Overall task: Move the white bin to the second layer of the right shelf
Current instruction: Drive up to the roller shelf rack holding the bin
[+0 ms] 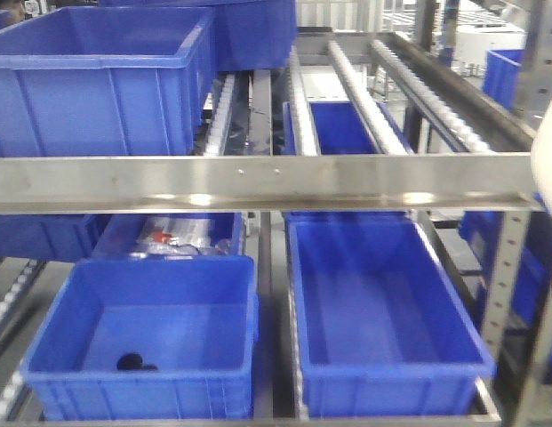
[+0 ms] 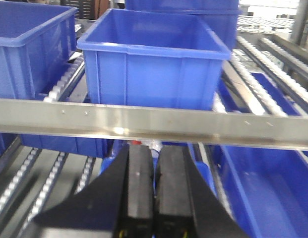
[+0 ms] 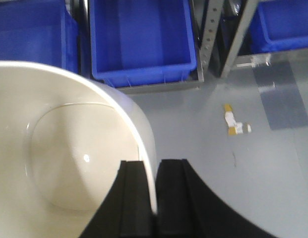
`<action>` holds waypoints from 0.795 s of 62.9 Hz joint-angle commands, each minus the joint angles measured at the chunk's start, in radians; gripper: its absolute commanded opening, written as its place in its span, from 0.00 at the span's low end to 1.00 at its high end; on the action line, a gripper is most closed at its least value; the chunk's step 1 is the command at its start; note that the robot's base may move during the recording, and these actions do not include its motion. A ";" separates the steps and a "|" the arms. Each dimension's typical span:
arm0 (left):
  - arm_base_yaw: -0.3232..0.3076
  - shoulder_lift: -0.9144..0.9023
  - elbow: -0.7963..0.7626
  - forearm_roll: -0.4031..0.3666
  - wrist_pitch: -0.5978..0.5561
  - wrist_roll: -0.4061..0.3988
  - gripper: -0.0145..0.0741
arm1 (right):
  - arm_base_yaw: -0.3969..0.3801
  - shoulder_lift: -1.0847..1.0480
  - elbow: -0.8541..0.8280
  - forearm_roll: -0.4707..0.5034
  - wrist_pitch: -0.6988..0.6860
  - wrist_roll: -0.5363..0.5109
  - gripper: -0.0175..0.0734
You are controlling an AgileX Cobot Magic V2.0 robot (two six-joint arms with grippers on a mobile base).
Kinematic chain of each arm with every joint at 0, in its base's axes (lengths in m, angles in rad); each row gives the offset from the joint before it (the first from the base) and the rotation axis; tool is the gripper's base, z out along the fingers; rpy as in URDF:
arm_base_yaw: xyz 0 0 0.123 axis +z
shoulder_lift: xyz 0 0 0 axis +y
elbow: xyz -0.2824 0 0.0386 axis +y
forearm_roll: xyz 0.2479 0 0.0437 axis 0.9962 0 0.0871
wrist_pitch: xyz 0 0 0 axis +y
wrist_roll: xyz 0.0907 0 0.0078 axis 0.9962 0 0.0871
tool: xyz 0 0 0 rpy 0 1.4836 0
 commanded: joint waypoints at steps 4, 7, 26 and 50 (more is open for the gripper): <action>-0.008 -0.013 0.028 -0.001 -0.087 -0.005 0.26 | -0.004 0.000 -0.029 0.006 -0.070 -0.005 0.28; -0.008 -0.013 0.028 -0.001 -0.087 -0.005 0.26 | -0.004 0.000 -0.029 0.006 -0.070 -0.005 0.28; -0.008 -0.013 0.028 -0.001 -0.087 -0.005 0.26 | -0.004 0.000 -0.029 0.006 -0.070 -0.005 0.28; -0.008 -0.013 0.028 -0.001 -0.087 -0.005 0.26 | -0.004 0.000 -0.029 0.006 -0.070 -0.005 0.28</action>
